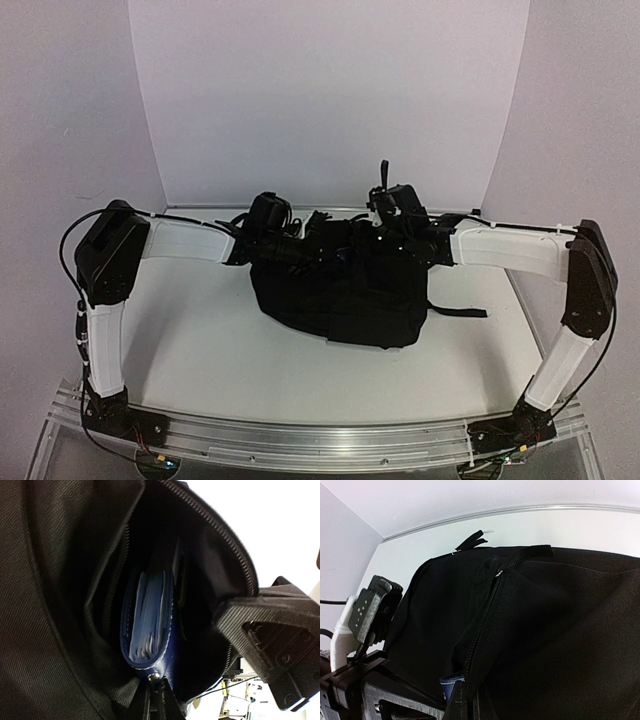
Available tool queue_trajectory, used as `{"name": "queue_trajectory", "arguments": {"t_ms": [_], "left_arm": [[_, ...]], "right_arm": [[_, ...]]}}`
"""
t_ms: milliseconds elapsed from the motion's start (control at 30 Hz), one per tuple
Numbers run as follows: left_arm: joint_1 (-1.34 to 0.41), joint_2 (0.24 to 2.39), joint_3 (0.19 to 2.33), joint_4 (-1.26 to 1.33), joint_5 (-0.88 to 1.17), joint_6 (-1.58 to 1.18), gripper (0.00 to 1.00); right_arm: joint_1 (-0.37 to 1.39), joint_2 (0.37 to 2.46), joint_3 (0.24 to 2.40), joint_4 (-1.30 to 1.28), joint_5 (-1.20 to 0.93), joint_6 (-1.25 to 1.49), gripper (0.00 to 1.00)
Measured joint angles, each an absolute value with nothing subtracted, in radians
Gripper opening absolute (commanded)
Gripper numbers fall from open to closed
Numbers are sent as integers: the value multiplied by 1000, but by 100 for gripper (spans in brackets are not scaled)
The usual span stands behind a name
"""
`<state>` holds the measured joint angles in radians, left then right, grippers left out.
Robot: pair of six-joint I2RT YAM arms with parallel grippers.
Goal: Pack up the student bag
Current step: Place the personal item in the student bag.
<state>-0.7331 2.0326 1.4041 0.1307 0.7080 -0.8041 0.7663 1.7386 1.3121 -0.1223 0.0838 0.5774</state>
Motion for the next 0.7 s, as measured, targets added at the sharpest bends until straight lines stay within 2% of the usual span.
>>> {"name": "queue_trajectory", "arguments": {"t_ms": [533, 633, 667, 700], "left_arm": [[-762, 2189, 1583, 142, 732, -838, 1], [-770, 2196, 1589, 143, 725, -834, 10], [-770, 2195, 1589, 143, 722, -829, 16], [-770, 2193, 1589, 144, 719, -820, 22]], "right_arm": [[766, 1744, 1312, -109, 76, 581, 0], [772, 1752, 1312, -105, 73, 581, 0], [772, 1752, 1312, -105, 73, 581, 2], [772, 1752, 1312, -104, 74, 581, 7]]}}
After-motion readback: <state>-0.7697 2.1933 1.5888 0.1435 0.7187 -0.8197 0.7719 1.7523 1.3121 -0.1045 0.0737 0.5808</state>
